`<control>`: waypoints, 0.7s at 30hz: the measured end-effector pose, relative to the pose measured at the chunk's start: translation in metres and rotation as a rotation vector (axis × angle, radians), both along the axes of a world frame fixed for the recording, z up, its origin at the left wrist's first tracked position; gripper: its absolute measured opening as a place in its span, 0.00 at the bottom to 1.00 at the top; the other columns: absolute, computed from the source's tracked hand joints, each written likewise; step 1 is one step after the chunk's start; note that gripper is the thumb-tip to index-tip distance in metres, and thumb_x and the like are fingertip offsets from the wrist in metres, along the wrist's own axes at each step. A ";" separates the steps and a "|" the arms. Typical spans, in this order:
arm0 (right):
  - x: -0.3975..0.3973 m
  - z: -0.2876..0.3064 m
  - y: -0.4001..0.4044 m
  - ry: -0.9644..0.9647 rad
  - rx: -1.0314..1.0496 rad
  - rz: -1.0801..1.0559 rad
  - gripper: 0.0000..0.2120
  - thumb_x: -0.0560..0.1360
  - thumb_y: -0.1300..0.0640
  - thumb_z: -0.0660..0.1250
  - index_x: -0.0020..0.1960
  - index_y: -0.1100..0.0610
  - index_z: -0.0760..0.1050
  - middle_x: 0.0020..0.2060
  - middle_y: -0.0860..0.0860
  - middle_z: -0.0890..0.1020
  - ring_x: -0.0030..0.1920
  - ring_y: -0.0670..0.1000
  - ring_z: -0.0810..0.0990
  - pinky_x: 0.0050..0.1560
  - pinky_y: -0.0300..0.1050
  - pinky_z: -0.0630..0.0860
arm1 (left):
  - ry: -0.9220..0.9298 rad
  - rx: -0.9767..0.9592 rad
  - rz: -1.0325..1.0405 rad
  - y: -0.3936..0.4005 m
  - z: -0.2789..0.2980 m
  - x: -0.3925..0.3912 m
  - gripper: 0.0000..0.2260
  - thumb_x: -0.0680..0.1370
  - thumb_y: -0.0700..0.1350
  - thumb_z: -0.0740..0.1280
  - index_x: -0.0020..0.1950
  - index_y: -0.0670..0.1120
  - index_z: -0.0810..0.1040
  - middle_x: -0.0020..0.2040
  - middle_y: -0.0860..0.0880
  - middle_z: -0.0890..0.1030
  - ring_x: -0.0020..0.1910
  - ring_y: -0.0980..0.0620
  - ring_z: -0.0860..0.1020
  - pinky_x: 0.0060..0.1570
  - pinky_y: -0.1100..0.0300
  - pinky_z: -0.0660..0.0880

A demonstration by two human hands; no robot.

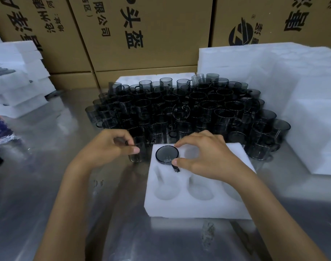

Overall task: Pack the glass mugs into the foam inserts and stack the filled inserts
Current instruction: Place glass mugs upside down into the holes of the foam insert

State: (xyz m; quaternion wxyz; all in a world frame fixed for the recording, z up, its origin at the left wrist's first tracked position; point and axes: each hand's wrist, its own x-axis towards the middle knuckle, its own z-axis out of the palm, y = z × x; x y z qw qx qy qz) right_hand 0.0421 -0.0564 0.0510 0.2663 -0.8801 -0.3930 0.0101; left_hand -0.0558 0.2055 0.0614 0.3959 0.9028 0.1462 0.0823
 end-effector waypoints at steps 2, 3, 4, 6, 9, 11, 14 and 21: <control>0.001 0.001 -0.001 0.077 0.052 0.016 0.17 0.72 0.37 0.70 0.59 0.39 0.78 0.58 0.36 0.78 0.65 0.41 0.65 0.62 0.42 0.52 | -0.128 -0.159 0.025 0.000 0.007 -0.004 0.08 0.66 0.51 0.78 0.37 0.51 0.81 0.39 0.53 0.83 0.37 0.59 0.80 0.39 0.65 0.77; 0.002 0.002 0.000 0.138 0.109 0.016 0.16 0.73 0.39 0.70 0.59 0.40 0.79 0.57 0.35 0.79 0.65 0.41 0.67 0.66 0.44 0.55 | -0.204 -0.240 0.032 -0.001 0.010 -0.006 0.08 0.65 0.51 0.77 0.37 0.51 0.81 0.44 0.53 0.84 0.39 0.59 0.81 0.39 0.66 0.78; 0.002 0.003 0.000 0.204 0.186 0.009 0.14 0.74 0.41 0.70 0.59 0.41 0.79 0.55 0.36 0.80 0.64 0.41 0.70 0.69 0.46 0.59 | -0.274 -0.307 0.020 -0.004 0.014 -0.007 0.07 0.65 0.50 0.77 0.37 0.52 0.81 0.49 0.55 0.84 0.42 0.58 0.82 0.39 0.67 0.78; 0.002 0.008 0.002 0.325 0.372 -0.024 0.14 0.76 0.48 0.70 0.62 0.43 0.78 0.55 0.39 0.81 0.62 0.42 0.75 0.68 0.44 0.68 | -0.379 -0.417 -0.062 -0.013 0.018 -0.007 0.09 0.67 0.47 0.80 0.40 0.51 0.81 0.59 0.54 0.83 0.47 0.54 0.84 0.43 0.64 0.80; 0.002 0.017 0.001 0.550 0.593 -0.006 0.19 0.79 0.54 0.69 0.68 0.44 0.74 0.60 0.42 0.81 0.59 0.41 0.79 0.59 0.37 0.74 | -0.409 -0.536 -0.275 -0.035 0.020 -0.004 0.06 0.71 0.43 0.76 0.45 0.49 0.80 0.66 0.50 0.79 0.53 0.48 0.83 0.49 0.59 0.79; 0.004 0.021 -0.004 0.704 0.643 0.083 0.23 0.78 0.55 0.68 0.72 0.43 0.71 0.63 0.42 0.80 0.60 0.41 0.80 0.59 0.41 0.75 | -0.359 -0.551 -0.424 -0.048 0.019 0.000 0.06 0.73 0.43 0.73 0.48 0.48 0.79 0.68 0.48 0.78 0.59 0.46 0.81 0.53 0.58 0.78; 0.006 0.024 -0.011 0.816 0.679 0.178 0.24 0.77 0.57 0.70 0.72 0.48 0.72 0.64 0.47 0.80 0.63 0.48 0.80 0.58 0.46 0.77 | -0.306 -0.499 -0.517 -0.059 0.016 0.005 0.07 0.76 0.43 0.71 0.51 0.45 0.76 0.69 0.48 0.77 0.67 0.45 0.77 0.62 0.55 0.76; 0.017 0.030 -0.032 0.750 0.568 0.224 0.28 0.73 0.50 0.74 0.71 0.50 0.73 0.62 0.48 0.82 0.54 0.46 0.80 0.52 0.36 0.75 | -0.327 -0.675 -0.590 -0.076 0.010 0.010 0.07 0.78 0.37 0.66 0.54 0.40 0.71 0.73 0.45 0.73 0.72 0.43 0.72 0.67 0.51 0.73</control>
